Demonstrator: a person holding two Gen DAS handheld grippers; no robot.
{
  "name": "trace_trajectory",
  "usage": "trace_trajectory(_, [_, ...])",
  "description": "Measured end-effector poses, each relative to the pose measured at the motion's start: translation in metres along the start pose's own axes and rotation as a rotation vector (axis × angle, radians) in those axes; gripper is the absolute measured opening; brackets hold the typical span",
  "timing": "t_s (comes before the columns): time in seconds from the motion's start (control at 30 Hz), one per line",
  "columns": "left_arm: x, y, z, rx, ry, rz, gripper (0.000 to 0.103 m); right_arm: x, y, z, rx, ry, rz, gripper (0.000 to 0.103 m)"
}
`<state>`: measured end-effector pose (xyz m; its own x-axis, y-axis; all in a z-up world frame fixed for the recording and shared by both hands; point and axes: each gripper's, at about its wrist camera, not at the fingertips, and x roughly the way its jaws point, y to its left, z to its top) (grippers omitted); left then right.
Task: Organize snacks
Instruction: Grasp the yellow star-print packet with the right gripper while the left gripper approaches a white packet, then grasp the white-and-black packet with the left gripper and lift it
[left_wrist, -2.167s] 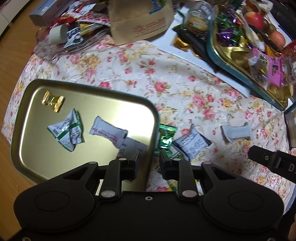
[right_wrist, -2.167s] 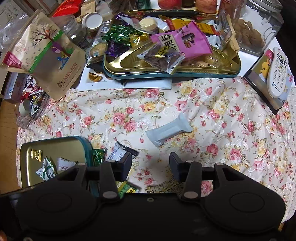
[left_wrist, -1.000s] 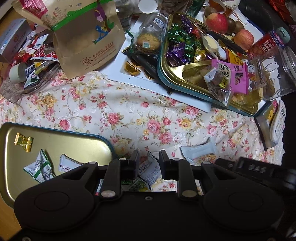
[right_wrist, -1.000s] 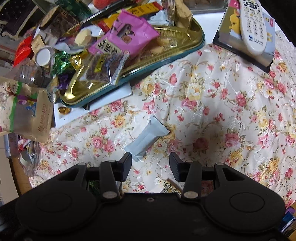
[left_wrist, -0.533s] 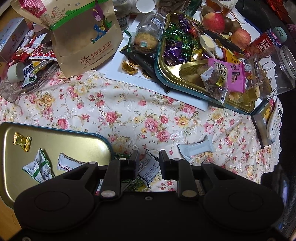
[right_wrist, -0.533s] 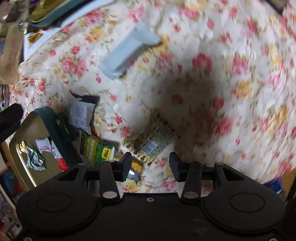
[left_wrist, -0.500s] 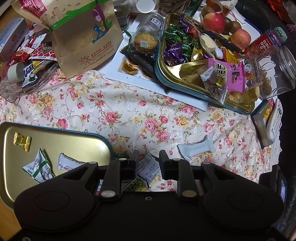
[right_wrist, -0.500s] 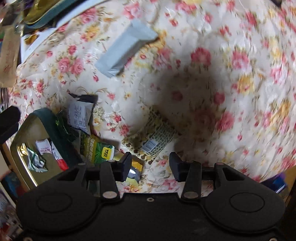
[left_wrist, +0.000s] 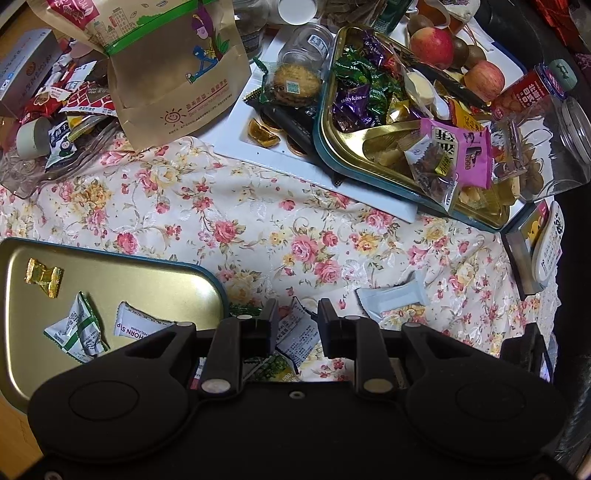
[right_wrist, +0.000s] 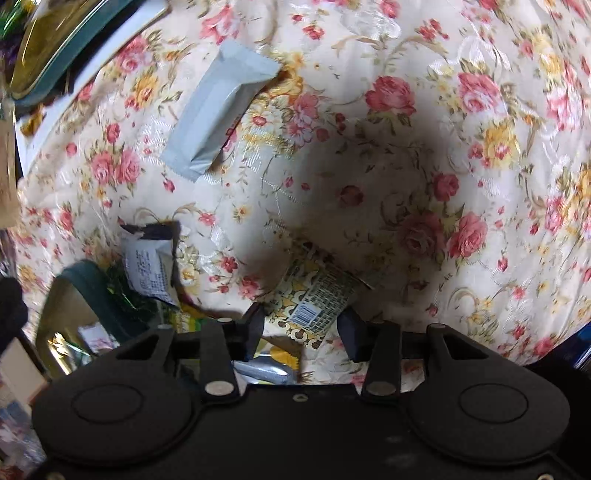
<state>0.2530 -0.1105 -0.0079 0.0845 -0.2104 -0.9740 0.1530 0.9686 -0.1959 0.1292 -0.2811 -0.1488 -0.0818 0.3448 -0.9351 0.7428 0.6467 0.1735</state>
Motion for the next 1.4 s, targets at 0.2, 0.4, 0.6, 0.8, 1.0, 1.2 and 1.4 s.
trace_trajectory(0.2, [0.002, 0.002, 0.0, -0.005, 0.011, -0.013, 0.033, -0.005, 0.017, -0.009, -0.093, -0.117, -0.065, 0.033])
trace_trajectory(0.4, [0.012, -0.007, -0.004, 0.046, 0.029, 0.001, 0.033, -0.037, 0.033, -0.012, -0.177, -0.288, -0.146, 0.033])
trace_trajectory(0.6, [0.036, -0.022, -0.014, 0.123, 0.092, -0.006, 0.033, -0.063, 0.026, -0.005, -0.145, -0.276, -0.054, 0.033])
trace_trajectory(0.8, [0.052, -0.03, -0.023, 0.195, 0.092, 0.065, 0.033, -0.101, 0.009, 0.001, -0.105, -0.306, 0.006, 0.033])
trace_trajectory(1.0, [0.067, -0.028, -0.023, 0.204, 0.098, 0.084, 0.033, -0.119, 0.001, 0.0, -0.087, -0.312, 0.057, 0.033])
trace_trajectory(1.2, [0.081, -0.031, -0.03, 0.241, 0.104, 0.117, 0.038, -0.123, 0.001, -0.003, -0.084, -0.312, 0.086, 0.033])
trace_trajectory(1.4, [0.086, -0.036, -0.033, 0.268, 0.078, 0.159, 0.051, -0.125, 0.001, -0.004, -0.085, -0.319, 0.091, 0.033])
